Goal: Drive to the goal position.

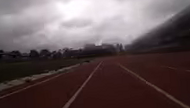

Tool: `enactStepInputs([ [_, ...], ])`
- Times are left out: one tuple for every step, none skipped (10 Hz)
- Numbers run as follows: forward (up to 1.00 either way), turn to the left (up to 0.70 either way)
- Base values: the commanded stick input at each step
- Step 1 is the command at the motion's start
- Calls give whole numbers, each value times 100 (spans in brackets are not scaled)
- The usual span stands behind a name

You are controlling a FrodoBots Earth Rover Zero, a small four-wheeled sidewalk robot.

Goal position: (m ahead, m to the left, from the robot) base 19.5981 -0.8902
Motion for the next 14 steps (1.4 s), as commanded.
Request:
enactStepInputs([
  [70,0],
  [70,0],
  [70,0],
  [70,0],
  [70,0],
  [70,0],
  [70,0],
  [70,0],
  [70,0],
  [70,-5],
  [70,-14],
  [70,-22],
  [70,-30],
  [70,0],
])
